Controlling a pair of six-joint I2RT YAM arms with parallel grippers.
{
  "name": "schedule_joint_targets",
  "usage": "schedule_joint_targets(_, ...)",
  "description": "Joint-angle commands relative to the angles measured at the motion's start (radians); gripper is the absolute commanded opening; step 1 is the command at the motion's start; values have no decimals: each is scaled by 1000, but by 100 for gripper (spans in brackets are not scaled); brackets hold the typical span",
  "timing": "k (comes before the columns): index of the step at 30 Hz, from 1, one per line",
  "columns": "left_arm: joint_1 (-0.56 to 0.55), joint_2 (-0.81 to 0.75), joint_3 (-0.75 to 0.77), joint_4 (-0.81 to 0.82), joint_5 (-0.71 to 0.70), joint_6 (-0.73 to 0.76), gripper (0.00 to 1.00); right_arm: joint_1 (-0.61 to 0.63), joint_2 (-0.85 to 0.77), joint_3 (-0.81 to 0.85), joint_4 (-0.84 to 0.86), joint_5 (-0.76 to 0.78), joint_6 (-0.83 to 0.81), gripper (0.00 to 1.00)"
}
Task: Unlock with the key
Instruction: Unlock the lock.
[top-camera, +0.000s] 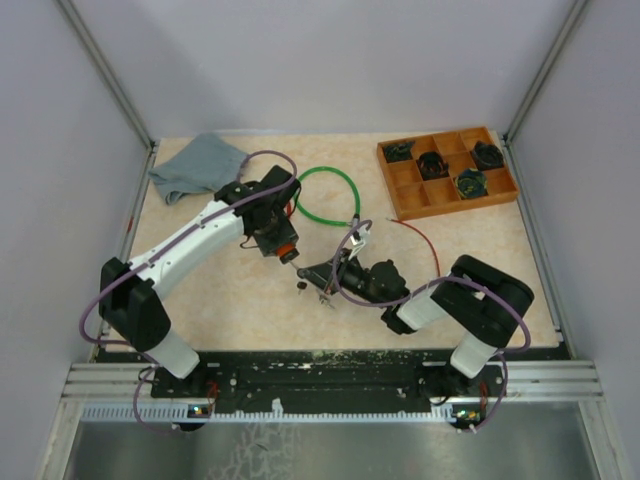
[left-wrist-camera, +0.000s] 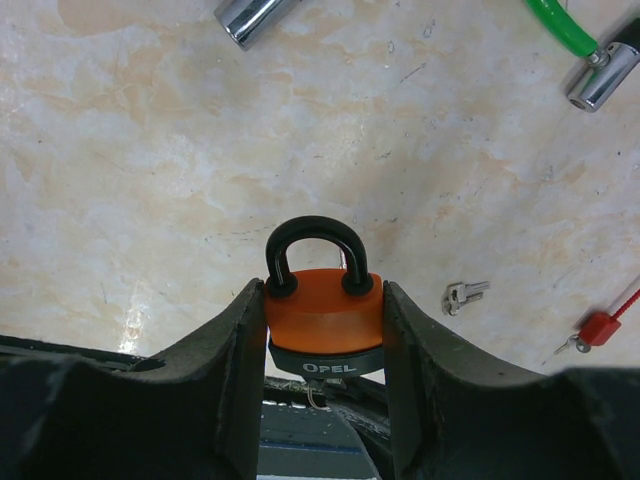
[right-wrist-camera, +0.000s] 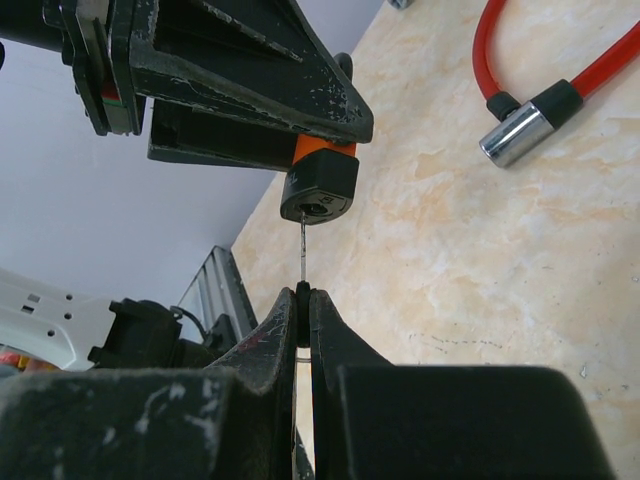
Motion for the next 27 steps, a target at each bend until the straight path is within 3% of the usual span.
schedule_joint_targets(1, -13, -36, -14, 27, 20, -11, 0, 6, -9, 25, 81, 35, 14, 0)
schedule_joint_targets(15, -19, -81, -61, 40, 33, -3, 0, -29, -5, -20, 118, 83, 88, 0)
schedule_joint_targets(27, -19, -103, -67, 97, 52, -30, 0, -11, 49, 31, 93, 20, 108, 0)
